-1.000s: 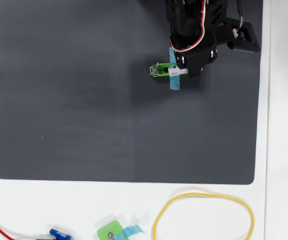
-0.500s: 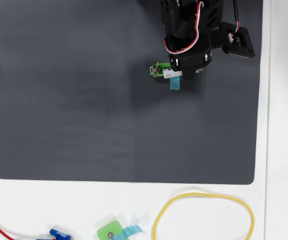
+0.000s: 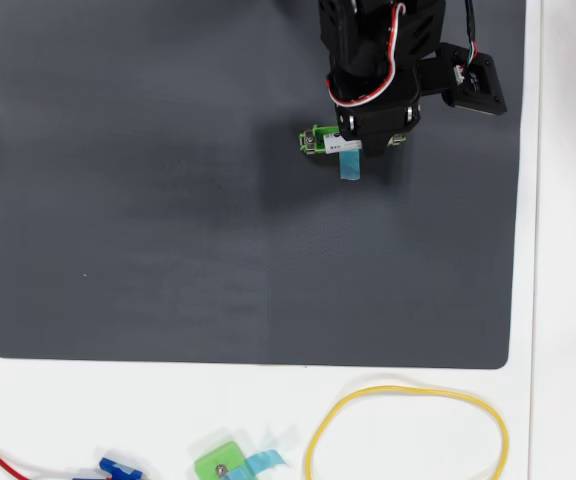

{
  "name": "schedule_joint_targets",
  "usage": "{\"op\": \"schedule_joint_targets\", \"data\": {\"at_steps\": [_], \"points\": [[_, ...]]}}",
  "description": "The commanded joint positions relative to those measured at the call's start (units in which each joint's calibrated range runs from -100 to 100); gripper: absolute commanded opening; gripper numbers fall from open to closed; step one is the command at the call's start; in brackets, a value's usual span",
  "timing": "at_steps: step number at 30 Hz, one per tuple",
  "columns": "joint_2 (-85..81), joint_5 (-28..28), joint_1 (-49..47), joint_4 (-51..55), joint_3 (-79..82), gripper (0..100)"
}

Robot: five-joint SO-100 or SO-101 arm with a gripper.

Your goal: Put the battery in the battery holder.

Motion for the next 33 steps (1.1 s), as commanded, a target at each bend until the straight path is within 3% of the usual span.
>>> {"op": "schedule_joint_targets", "data": {"at_steps": [1,33], "points": [[-1.4,-0.1,0.4,-0.7,0.0,0],[-0.3,-0.1,1.1,-0.3,0.1,0]]}}
